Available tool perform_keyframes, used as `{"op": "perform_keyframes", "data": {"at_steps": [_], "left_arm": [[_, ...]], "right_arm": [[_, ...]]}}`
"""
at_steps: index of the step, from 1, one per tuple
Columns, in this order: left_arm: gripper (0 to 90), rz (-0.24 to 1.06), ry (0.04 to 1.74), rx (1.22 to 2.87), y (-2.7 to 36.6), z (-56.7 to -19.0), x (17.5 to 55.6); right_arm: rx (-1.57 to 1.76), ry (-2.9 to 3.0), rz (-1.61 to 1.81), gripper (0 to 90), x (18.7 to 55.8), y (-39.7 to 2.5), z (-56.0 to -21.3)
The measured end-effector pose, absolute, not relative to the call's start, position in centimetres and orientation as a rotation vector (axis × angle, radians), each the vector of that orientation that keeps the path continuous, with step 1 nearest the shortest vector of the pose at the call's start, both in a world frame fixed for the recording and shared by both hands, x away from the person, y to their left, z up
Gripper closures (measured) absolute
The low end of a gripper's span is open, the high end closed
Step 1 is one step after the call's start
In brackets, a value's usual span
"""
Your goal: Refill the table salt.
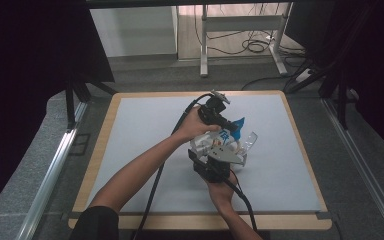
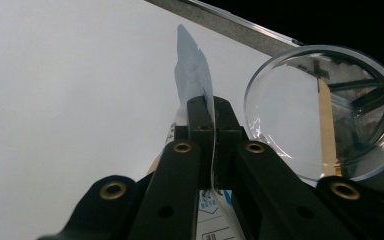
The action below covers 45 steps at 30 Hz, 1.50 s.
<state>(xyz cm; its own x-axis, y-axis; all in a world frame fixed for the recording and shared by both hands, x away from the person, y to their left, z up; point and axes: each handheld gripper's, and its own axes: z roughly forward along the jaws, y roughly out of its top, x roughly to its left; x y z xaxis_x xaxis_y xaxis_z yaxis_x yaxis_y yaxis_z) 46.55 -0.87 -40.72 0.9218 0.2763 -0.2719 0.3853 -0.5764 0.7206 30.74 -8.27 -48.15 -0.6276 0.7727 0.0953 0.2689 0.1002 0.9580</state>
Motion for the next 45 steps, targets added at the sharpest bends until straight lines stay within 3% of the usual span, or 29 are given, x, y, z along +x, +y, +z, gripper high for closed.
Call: {"op": "perform_keyframes", "data": {"at_steps": [45], "left_arm": [[90.0, -0.173, 0.467, 2.221, -1.06, -40.78, 46.57]], "right_arm": [[1.028, 1.936, 1.551, 61.4, 30.64, -8.32, -48.2]]}}
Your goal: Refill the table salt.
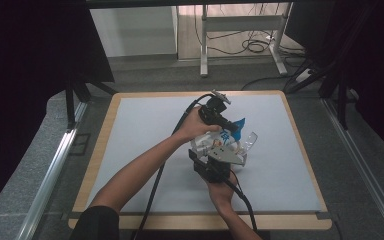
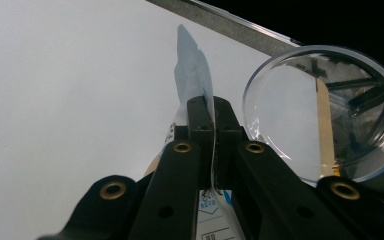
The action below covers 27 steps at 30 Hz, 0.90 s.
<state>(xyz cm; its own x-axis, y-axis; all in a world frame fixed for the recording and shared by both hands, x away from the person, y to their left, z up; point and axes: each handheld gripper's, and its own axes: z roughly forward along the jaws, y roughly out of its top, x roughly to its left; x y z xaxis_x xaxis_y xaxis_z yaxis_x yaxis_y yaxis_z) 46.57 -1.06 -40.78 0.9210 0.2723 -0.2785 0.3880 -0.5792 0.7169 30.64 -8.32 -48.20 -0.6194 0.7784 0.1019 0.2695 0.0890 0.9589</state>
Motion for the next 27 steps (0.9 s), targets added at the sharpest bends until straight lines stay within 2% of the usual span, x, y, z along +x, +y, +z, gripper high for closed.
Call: {"op": "perform_keyframes", "data": {"at_steps": [27], "left_arm": [[90.0, -0.175, 0.47, 2.22, -1.02, -41.09, 46.54]], "right_arm": [[1.033, 1.929, 1.541, 61.5, 30.53, -8.18, -48.58]]}}
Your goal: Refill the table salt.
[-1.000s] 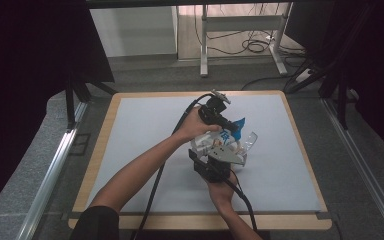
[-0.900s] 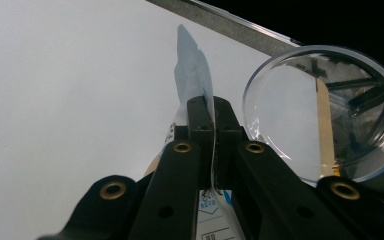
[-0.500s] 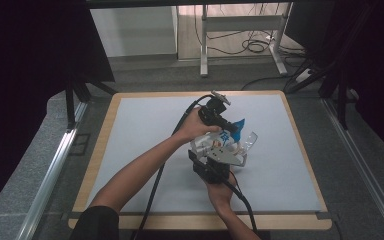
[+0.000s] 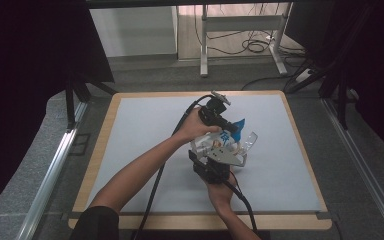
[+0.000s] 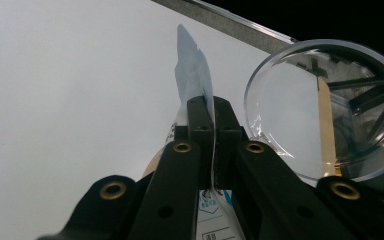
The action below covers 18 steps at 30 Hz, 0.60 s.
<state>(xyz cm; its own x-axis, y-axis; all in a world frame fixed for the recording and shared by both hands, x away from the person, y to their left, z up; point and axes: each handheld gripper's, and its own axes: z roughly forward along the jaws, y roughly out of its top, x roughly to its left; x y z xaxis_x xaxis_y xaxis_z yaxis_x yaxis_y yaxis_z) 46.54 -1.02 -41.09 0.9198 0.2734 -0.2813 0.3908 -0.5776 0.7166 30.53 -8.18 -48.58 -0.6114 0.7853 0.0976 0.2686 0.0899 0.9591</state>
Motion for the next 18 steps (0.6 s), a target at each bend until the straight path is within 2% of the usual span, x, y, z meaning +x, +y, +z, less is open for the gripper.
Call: {"op": "perform_keyframes", "data": {"at_steps": [18], "left_arm": [[90.0, -0.172, 0.474, 2.217, -0.92, -41.26, 46.55]], "right_arm": [[1.027, 1.936, 1.532, 61.5, 30.6, -8.17, -48.81]]}}
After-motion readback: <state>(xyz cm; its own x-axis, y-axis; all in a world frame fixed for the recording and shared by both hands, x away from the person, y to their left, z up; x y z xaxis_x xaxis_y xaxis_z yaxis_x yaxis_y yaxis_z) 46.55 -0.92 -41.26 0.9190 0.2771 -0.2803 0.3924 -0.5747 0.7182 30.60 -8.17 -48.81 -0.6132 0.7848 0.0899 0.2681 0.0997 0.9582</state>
